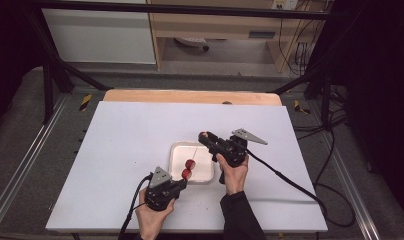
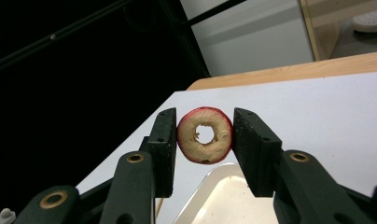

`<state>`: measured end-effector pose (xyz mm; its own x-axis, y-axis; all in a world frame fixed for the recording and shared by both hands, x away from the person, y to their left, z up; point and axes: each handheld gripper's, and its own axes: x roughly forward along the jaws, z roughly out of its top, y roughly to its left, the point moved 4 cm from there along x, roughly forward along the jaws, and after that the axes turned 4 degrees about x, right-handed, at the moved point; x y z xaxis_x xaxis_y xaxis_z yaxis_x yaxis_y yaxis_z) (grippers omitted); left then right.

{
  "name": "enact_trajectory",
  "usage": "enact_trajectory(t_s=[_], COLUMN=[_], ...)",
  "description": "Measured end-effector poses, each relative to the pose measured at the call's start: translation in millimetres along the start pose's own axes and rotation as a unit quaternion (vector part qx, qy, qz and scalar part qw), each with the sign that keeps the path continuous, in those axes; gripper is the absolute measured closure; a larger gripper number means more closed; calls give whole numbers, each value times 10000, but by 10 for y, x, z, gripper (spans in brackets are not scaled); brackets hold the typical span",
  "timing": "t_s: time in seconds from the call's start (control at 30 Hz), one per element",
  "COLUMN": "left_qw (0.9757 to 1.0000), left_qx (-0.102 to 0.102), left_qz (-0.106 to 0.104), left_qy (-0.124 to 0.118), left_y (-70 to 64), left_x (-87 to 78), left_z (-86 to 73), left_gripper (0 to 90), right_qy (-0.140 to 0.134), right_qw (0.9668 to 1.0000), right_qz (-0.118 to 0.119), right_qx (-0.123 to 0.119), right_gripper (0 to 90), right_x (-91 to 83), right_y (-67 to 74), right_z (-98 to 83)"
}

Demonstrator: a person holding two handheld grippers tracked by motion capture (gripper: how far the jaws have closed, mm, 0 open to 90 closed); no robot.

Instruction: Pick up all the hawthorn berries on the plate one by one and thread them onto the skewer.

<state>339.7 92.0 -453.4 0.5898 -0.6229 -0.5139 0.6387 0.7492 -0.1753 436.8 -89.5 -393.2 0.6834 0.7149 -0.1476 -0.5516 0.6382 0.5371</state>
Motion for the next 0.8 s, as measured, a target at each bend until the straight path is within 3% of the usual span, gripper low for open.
enact_trajectory(t_s=[0.8], left_qw=[9989], left_qx=[-387], left_qz=[1], left_qy=[-258], left_y=[-110], left_x=[109], left_z=[117], left_gripper=[882], right_qy=[-513], right_qw=[9978], right_qz=[196], right_qx=[368], right_gripper=[618], right_x=[24], right_y=[55], right_z=[8])
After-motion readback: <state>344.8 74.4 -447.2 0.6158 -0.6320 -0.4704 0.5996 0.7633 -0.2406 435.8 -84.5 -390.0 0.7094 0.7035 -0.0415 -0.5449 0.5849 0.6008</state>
